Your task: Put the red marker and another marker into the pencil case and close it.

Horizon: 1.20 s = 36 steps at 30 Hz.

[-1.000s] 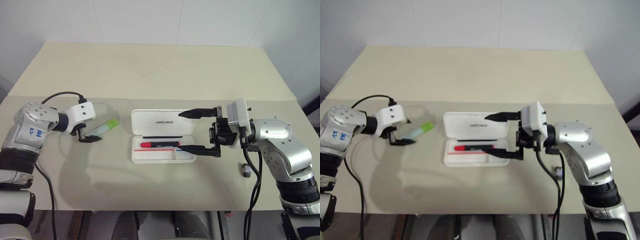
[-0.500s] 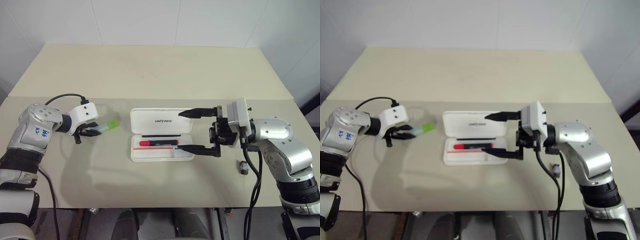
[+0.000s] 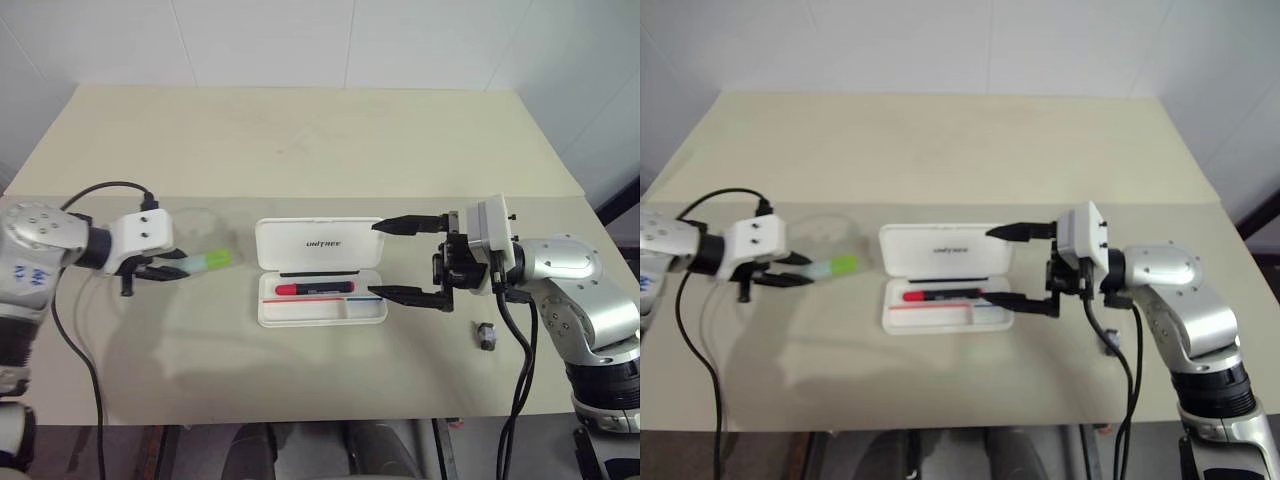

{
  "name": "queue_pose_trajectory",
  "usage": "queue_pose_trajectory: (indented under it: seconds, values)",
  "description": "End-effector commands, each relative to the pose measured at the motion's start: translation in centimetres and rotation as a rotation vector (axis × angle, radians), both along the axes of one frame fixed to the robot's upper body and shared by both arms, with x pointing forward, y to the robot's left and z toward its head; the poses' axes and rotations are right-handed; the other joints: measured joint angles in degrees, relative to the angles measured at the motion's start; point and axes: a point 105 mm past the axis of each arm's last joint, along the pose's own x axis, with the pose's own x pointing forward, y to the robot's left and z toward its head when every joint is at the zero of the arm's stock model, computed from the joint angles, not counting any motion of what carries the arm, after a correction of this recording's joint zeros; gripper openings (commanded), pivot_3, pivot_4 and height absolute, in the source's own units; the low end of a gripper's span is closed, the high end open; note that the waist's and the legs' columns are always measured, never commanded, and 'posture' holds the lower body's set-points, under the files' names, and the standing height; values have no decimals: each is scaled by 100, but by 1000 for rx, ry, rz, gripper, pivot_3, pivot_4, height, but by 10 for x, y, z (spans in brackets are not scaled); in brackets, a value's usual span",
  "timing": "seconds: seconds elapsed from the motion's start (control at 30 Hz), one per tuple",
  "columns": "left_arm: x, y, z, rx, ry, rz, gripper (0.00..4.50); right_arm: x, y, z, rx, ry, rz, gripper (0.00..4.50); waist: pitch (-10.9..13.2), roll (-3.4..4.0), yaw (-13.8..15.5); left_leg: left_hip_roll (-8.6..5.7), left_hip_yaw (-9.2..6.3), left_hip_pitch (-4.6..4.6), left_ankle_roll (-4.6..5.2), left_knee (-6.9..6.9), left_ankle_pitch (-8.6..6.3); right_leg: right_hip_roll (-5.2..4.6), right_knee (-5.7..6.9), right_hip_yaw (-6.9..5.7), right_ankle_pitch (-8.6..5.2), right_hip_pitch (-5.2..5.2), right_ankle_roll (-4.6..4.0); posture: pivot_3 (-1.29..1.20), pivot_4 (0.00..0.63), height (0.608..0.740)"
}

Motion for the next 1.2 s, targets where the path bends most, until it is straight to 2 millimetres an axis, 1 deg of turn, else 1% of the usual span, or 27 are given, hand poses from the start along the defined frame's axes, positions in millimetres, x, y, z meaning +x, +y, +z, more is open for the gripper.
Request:
queue_pose_trajectory:
  seconds: [0.03, 0.13, 0.2, 0.3, 0.43, 0.6, 0.7, 0.8, 0.9, 0.97, 1.2]
  values:
    - [-17, -13, 14, -28, 13, -98, 1068, -5, -7, 8, 8, -43, -9, 4500, 0, 0, 6, 0, 1, 0, 0, 0, 0, 0, 0, 0, 0, 0, 0, 0, 150, 740]
    - [-27, -34, 12, -57, 52, -173, 1068, -5, -9, 6, 3, -42, -18, 4500, 1, -1, 25, -1, -1, -1, 0, 7, 0, -1, 0, -1, -1, 3, -1, 0, 150, 740]
    - [-33, -52, 13, -90, 66, -230, 1068, -5, -9, 6, -1, -48, -21, 4500, 1, -1, 15, -3, 0, -2, 0, 14, 0, -2, 0, 0, 0, 6, 1, 0, 150, 740]
    - [-33, -81, 15, -149, 50, -288, 1068, -6, -10, 6, -2, -50, -26, 4500, 1, -1, 24, -4, -1, 0, 0, 18, 0, -1, -1, 2, 3, 10, 5, 0, 150, 740]
    - [-27, -99, 14, -163, 37, -315, 1068, -10, -11, 5, -8, -48, -43, 4500, 1, -1, 15, -4, -4, -1, 0, 19, 0, 3, 0, 1, 5, 9, 9, 0, 150, 740]
    - [-19, -121, 9, -198, 43, -352, 1068, -14, -19, 0, -27, -34, -86, 4500, 1, 0, 17, -5, -4, -1, 0, 19, 0, 5, -2, 3, 5, 9, 10, 0, 150, 740]
    - [-16, -140, 5, -234, 57, -379, 1068, -15, -23, -3, -29, -24, -119, 4500, 1, -1, 20, -5, -5, 0, 0, 21, 0, 7, -1, 5, 6, 10, 12, 0, 150, 740]
    - [-18, -158, -2, -255, 94, -409, 1068, -16, -27, -5, -31, -16, -147, 4500, 1, -1, 30, -7, -6, 0, 0, 25, 0, 6, -2, 6, 7, 14, 15, 0, 150, 740]
    - [-19, -166, -10, -255, 123, -416, 1068, -18, -28, -7, -28, -14, -163, 4500, 1, -1, 12, -8, -6, 0, 0, 26, 0, 6, -4, 8, 9, 15, 17, 0, 150, 740]
    - [-19, -168, -17, -246, 140, -415, 1068, -19, -28, -7, -25, -15, -173, 4500, 1, -1, 11, -7, -7, 2, 0, 24, 0, 8, -3, 9, 9, 15, 18, 0, 150, 740]
    - [-19, -159, -30, -189, 164, -397, 1068, -22, -30, -7, -19, -12, -200, 4500, 1, -1, 28, -8, -8, 3, 0, 27, 0, 7, -3, 9, 9, 19, 18, 0, 150, 740]
